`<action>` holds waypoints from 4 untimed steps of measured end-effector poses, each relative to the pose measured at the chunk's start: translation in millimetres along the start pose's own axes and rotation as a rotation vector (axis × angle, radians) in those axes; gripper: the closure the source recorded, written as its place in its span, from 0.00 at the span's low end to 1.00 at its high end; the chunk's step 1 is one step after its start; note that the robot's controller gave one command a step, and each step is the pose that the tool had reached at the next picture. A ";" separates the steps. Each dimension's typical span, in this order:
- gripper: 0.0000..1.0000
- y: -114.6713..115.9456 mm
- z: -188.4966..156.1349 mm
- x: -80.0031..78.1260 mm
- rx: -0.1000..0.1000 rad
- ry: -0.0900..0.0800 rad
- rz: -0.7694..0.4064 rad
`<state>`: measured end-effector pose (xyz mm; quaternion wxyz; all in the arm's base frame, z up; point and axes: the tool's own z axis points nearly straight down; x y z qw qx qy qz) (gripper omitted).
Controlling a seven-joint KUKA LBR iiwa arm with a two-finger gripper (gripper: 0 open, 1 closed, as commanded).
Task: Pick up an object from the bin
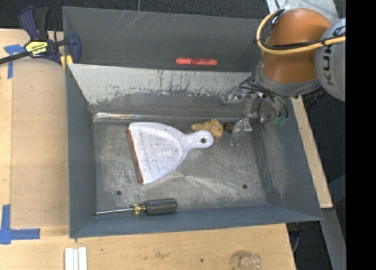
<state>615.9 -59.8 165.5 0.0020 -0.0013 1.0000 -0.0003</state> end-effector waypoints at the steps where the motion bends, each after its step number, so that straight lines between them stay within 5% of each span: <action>1: 0.00 0.0 0.0 0.0 0.000 0.000 0.000; 2: 0.00 2.8 20.7 -1.8 0.001 -0.007 -0.077; 3: 0.00 22.1 66.5 -6.0 0.000 -0.001 -0.339; 4: 0.00 46.4 71.3 -6.4 -0.003 0.008 -0.444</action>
Offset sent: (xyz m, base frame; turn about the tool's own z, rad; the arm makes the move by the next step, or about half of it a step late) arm -0.0016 0.0104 -0.0892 -0.2704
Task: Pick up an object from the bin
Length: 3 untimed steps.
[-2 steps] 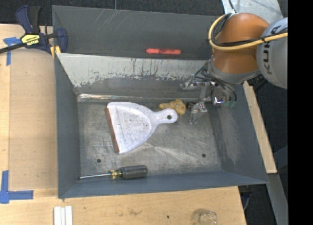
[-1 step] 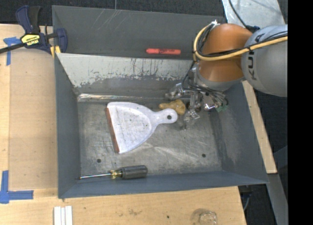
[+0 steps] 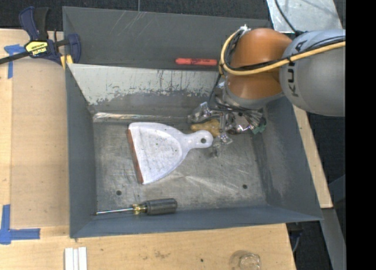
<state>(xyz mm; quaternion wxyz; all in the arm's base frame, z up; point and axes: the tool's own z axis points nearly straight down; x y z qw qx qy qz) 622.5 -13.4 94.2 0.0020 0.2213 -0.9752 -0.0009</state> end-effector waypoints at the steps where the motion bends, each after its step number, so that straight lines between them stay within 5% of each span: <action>1: 1.00 11.7 19.2 -7.8 0.009 -0.017 -0.253; 3: 1.00 11.7 19.2 -7.9 0.009 -0.017 -0.254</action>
Offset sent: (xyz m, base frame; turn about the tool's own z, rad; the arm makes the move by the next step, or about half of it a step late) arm 0.0000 0.0000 0.0000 0.0000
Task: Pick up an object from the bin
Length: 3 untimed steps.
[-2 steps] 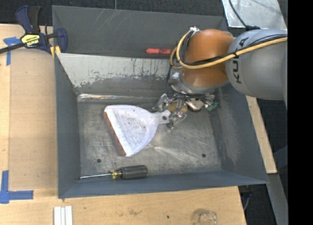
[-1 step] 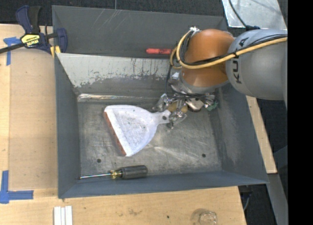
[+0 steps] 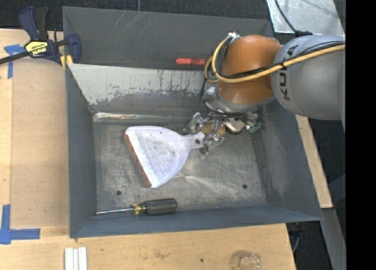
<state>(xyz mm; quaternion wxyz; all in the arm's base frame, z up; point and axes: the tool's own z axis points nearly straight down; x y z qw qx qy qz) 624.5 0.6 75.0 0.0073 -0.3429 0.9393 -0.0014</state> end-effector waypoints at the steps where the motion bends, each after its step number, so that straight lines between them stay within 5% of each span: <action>1: 1.00 0.0 -0.3 4.4 -0.002 0.000 -0.189; 2: 1.00 0.0 -0.3 4.4 -0.002 0.000 -0.188; 3: 1.00 -5.6 -72.7 14.0 -0.007 0.009 -0.207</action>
Offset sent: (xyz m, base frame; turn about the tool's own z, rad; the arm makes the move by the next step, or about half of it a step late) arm 0.0000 0.0000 0.0000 0.0000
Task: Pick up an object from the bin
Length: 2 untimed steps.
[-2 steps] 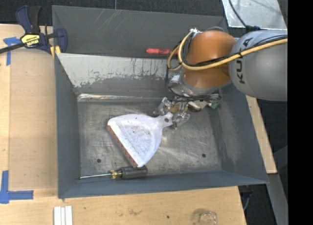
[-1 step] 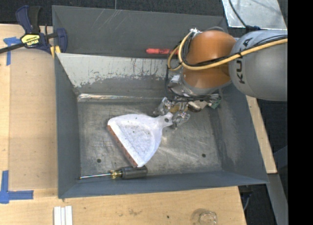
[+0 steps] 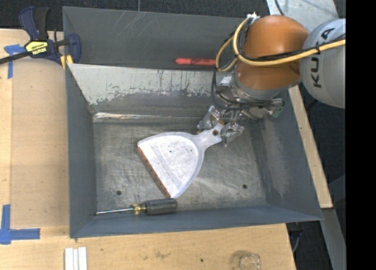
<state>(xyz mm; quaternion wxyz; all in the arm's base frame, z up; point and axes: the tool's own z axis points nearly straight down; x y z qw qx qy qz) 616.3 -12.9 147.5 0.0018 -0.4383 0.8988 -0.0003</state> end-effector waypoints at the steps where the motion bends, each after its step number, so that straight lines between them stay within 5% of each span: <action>1: 1.00 0.0 0.0 0.0 0.000 0.000 0.001; 2: 1.00 -14.3 -95.5 -2.6 0.000 0.000 -0.011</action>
Offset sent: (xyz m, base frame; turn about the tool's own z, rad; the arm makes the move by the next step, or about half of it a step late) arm 0.0118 -0.0064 0.0951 -0.0144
